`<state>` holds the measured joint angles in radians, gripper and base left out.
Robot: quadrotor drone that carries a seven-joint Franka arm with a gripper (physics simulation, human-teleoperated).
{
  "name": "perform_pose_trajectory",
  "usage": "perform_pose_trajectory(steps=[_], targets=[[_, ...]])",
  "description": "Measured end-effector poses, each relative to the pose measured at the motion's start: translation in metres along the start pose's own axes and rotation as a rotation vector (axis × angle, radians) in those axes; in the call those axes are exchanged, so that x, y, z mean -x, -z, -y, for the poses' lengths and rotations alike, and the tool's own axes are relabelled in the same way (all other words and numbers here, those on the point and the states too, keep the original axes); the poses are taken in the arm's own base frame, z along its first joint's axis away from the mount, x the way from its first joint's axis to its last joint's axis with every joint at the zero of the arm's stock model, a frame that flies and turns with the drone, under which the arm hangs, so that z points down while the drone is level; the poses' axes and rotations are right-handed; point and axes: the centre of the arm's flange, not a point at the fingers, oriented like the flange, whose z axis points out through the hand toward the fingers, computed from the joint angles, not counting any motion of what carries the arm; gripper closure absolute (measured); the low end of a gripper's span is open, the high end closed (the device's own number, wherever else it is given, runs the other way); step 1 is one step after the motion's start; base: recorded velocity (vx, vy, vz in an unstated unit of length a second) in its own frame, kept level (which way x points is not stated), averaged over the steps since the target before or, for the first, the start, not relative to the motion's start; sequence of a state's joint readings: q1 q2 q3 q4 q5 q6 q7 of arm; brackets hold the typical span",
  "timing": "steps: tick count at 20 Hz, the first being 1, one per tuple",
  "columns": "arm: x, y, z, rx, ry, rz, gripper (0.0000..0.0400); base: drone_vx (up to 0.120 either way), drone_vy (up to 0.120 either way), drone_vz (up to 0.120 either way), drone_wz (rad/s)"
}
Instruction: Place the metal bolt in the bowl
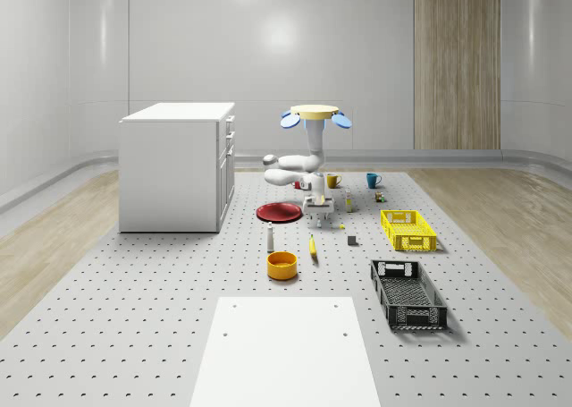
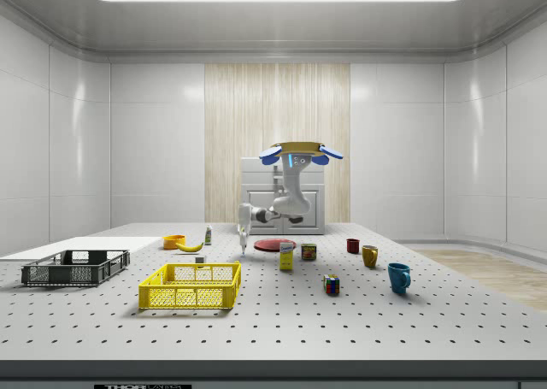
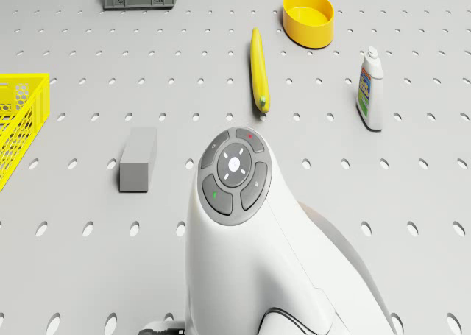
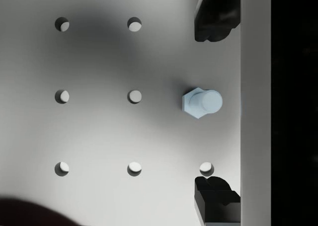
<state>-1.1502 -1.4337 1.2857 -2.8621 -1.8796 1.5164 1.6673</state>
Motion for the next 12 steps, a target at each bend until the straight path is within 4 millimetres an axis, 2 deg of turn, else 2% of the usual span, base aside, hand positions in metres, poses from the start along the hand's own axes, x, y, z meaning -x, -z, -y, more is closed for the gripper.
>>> perform_pose_trajectory(steps=[7, 10, 12], targets=[[0.0000, -0.0097, 0.0000, 0.000, 0.000, 0.000, 0.0000, 0.000, 0.000, 0.000, 0.000], [-0.0001, -0.0110, 0.0000, 0.000, 0.000, 0.000, 0.0146, 0.000, 0.000, 0.000, 0.000], [-0.0001, -0.0115, 0.0000, 0.000, 0.000, 0.000, 0.0206, 0.000, 0.000, 0.000, 0.000]])
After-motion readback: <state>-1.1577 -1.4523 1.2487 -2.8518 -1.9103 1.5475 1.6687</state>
